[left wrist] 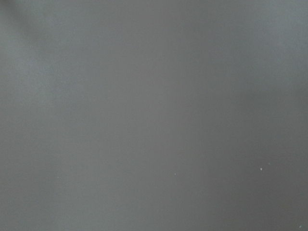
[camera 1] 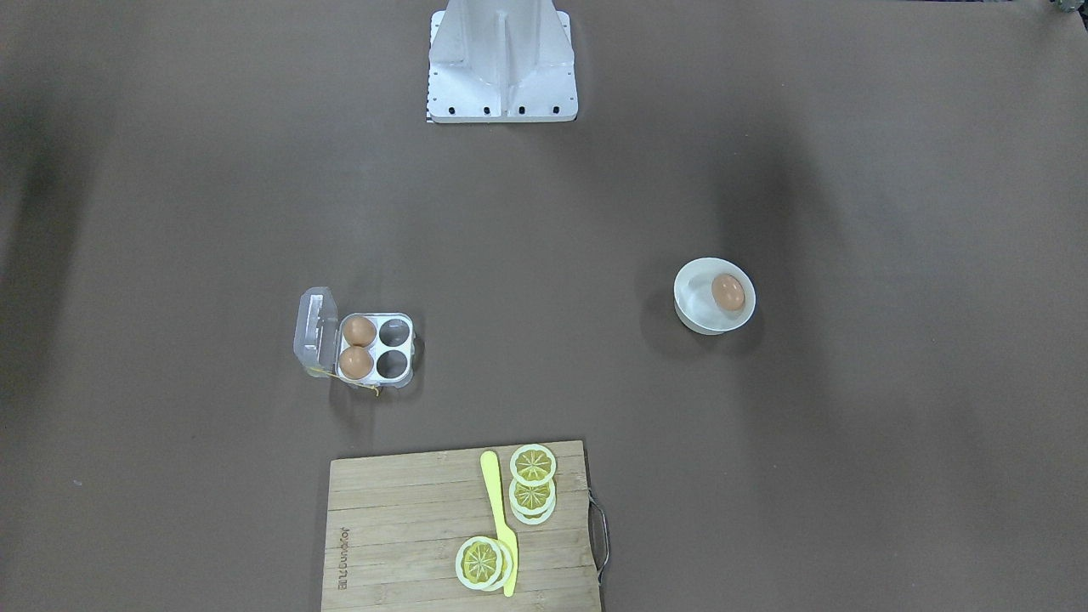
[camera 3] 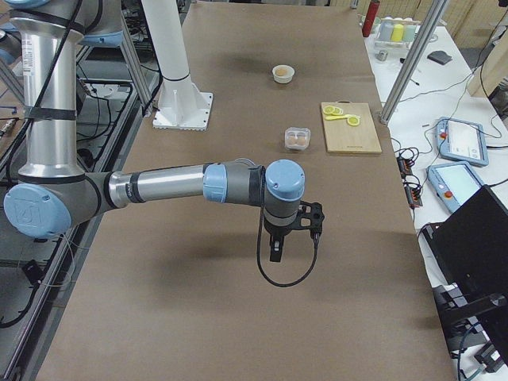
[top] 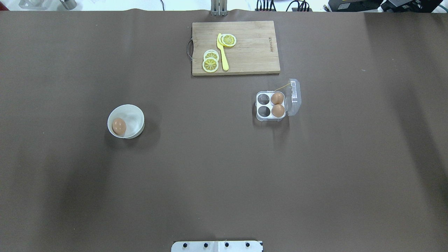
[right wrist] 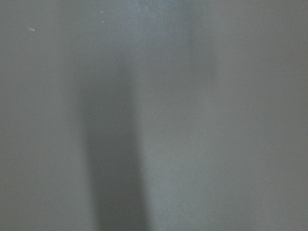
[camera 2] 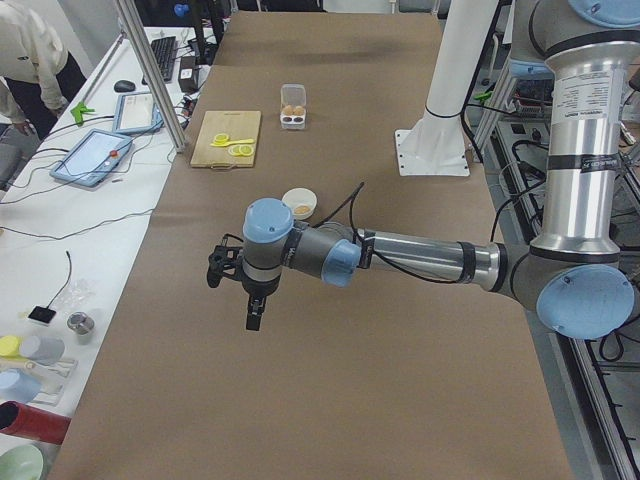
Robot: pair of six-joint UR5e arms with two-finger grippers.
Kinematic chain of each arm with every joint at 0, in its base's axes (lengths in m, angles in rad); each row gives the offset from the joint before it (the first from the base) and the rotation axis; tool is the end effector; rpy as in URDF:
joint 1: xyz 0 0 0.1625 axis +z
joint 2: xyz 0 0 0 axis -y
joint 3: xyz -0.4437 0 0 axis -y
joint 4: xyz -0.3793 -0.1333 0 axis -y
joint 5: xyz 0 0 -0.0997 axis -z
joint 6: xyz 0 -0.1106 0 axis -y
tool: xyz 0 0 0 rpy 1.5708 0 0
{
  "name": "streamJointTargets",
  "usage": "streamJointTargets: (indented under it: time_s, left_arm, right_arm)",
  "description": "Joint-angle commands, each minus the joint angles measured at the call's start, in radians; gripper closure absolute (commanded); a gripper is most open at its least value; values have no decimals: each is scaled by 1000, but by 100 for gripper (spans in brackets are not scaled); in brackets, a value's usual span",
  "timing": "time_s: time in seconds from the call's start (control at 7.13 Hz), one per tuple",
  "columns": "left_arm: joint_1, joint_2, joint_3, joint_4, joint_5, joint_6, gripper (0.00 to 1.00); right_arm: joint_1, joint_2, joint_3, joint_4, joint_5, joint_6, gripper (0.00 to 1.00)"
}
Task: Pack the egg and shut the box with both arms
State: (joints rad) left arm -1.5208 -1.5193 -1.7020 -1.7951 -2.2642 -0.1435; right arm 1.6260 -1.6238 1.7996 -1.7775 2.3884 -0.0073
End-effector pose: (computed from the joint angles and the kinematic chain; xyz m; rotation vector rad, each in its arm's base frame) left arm -0.0388 -0.4784 0.6267 0.2238 0.7126 0.0163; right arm 0.0772 -0.4437 0.6179 -0.0036 -0.8182 0.0578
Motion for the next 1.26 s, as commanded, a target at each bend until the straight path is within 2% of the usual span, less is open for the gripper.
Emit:
streamJointTargets:
  time_s: [0.0, 1.12]
  left_arm:
    - [-1, 4, -1, 2, -1, 13, 2]
    - [5, -18, 5, 6, -2, 13, 2]
  right_arm:
    - [0, 4, -2, 0, 17, 1, 0]
    - [2, -4, 9, 0, 29, 0, 0]
